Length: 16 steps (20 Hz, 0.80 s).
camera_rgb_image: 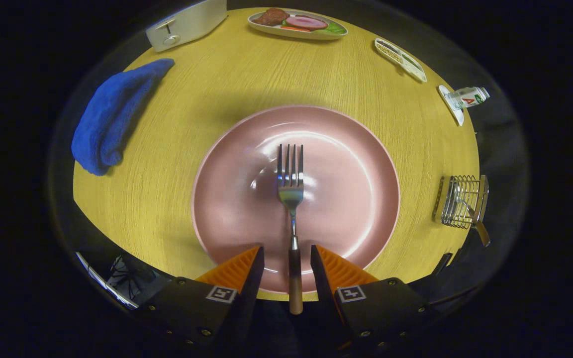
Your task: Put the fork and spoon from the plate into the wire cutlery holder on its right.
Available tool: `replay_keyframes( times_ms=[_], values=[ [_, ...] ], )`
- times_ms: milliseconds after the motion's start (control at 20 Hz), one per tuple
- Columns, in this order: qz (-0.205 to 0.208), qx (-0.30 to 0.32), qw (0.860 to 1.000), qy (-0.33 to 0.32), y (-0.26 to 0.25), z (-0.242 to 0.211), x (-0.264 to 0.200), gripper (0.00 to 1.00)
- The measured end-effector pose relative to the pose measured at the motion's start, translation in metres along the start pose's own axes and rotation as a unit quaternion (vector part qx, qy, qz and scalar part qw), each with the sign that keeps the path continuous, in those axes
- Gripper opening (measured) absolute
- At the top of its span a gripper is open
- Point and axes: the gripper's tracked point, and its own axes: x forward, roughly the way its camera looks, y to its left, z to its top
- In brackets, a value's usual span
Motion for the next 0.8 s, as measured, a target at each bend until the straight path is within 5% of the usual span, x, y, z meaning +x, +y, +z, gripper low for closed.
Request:
replay_keyframes(
  times_ms=[100,250,300,800],
  values=[
    [0.004,-0.001,1.0,0.003,-0.0012,-0.0004,0.0018,0.33],
    [0.008,-0.007,1.0,0.003,-0.0024,0.0006,-0.0003,0.33],
    [0.011,-0.009,1.0,0.005,-0.0045,-0.0011,0.0058,0.11],
    [0.01,-0.004,1.0,-0.003,-0.0089,0.0024,-0.0001,0.03]
  ],
)
